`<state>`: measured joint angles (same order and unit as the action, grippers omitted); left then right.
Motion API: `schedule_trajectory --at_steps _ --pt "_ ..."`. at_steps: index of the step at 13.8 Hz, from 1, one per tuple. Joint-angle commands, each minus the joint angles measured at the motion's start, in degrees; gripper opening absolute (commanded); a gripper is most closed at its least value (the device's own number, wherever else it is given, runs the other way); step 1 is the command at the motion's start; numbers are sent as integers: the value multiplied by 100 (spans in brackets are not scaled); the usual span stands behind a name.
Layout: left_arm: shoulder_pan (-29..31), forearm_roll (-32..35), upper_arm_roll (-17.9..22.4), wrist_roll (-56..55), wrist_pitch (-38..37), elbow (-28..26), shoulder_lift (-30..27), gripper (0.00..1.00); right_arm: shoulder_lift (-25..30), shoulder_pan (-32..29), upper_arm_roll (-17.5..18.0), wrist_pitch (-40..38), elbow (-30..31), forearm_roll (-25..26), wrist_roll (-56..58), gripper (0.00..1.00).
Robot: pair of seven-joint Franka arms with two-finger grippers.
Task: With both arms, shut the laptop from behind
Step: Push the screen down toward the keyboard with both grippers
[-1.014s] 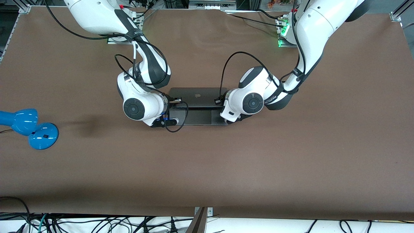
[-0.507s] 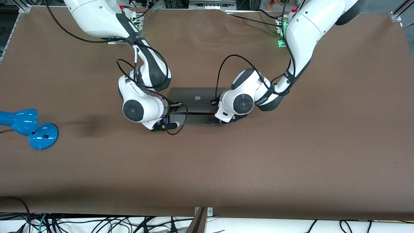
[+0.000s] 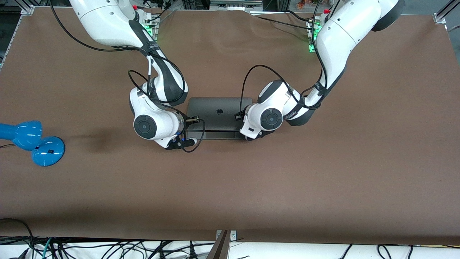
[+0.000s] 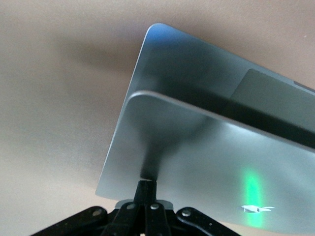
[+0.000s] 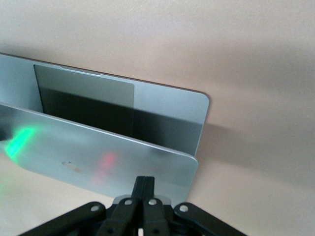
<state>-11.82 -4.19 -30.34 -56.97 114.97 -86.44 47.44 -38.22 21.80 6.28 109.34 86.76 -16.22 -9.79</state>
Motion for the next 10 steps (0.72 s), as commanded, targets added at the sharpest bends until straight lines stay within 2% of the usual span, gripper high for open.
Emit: schedule_trajectory --at_steps 1,10 --pt "-163 208 98 11 43 207 160 0 -124 -9 22 70 -142 154 136 0" --pt "-312 260 230 20 236 207 301 0 -448 17 13 404 -142 207 285 0"
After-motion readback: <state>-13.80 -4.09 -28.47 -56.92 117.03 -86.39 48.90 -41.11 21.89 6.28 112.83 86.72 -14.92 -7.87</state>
